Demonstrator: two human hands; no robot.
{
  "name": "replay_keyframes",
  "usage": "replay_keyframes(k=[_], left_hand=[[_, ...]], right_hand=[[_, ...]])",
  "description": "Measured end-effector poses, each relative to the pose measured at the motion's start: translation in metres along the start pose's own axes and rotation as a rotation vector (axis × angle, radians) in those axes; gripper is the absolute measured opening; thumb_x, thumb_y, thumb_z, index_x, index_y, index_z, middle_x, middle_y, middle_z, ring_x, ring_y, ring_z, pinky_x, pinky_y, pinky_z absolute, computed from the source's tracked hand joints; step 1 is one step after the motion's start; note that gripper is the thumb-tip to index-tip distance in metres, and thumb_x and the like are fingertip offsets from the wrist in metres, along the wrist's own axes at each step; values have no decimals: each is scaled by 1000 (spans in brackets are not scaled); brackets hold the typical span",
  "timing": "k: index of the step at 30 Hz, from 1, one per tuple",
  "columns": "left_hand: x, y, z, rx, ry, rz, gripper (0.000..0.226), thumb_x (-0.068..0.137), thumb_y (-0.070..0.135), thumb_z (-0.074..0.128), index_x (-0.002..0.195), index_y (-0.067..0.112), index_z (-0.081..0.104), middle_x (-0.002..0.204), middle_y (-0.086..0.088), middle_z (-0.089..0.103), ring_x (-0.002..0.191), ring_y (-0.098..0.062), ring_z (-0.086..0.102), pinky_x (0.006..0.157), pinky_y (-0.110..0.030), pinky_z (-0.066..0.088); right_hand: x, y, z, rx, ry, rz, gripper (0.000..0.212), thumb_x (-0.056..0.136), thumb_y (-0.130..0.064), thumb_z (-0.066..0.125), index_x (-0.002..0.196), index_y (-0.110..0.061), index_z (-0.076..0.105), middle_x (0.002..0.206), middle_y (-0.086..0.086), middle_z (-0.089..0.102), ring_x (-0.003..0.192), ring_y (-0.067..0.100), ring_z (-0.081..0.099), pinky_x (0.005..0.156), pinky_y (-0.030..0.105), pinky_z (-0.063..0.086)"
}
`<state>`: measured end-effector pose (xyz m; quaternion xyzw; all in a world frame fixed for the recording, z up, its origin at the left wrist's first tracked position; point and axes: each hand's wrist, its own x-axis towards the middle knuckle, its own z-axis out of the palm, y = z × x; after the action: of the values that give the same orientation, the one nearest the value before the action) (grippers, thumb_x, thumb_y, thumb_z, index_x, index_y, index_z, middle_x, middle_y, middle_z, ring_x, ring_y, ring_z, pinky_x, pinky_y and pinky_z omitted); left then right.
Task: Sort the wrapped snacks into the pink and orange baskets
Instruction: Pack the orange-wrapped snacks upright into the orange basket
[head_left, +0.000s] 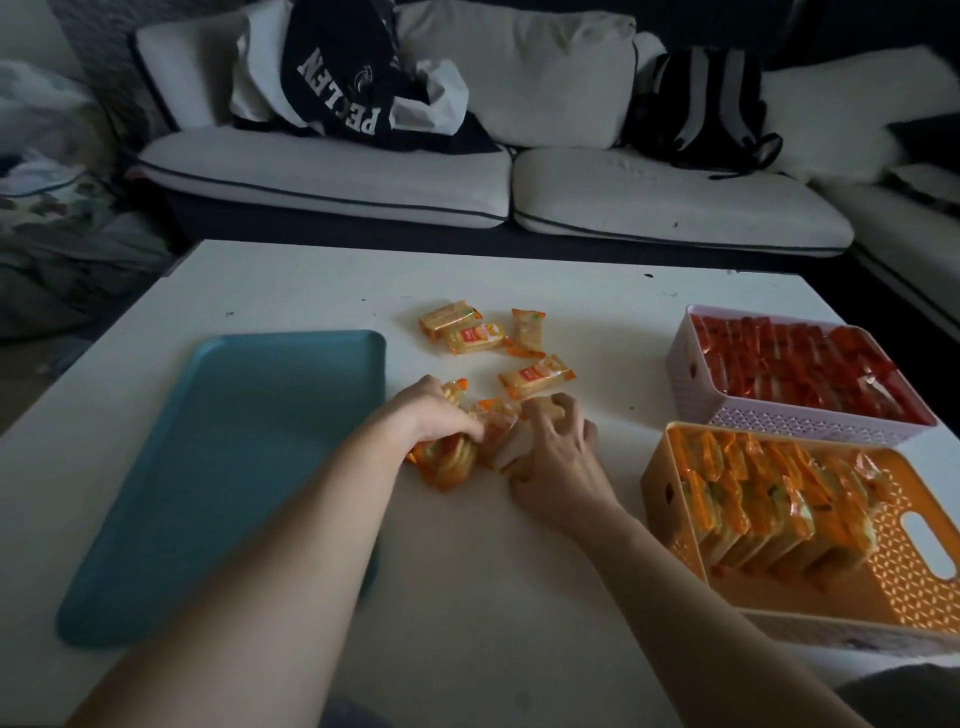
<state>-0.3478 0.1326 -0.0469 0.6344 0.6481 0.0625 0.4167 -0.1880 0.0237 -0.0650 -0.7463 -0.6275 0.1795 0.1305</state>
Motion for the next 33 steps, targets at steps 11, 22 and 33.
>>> replay_keyframes(k=[11, 22, 33], left_hand=[[-8, -12, -23, -306, -13, 104, 49, 72, 27, 91, 102, 28, 52, 103, 3, 66, 97, -14, 62, 95, -37, 50], [1, 5, -1, -229, 52, 108, 96, 65, 46, 92, 142, 23, 40, 128, 1, 58, 116, -22, 56, 94, -36, 48], [-1, 15, 17, -38, 94, 133, 115, 67, 51, 89, 155, 21, 23, 146, -5, 52, 127, -28, 55, 97, -34, 46]], right_hand=[[-8, -2, -13, 55, -43, 198, 62, 81, -33, 68, 135, -19, 42, 126, 10, 39, 117, 37, 52, 93, 43, 51], [-21, 4, -20, 82, 79, 197, 60, 91, -44, 66, 139, -14, 44, 133, 14, 47, 113, 39, 59, 89, 43, 52], [17, 8, -16, 229, 151, 427, 49, 99, -29, 57, 137, -5, 37, 140, 20, 33, 123, 41, 45, 90, 41, 43]])
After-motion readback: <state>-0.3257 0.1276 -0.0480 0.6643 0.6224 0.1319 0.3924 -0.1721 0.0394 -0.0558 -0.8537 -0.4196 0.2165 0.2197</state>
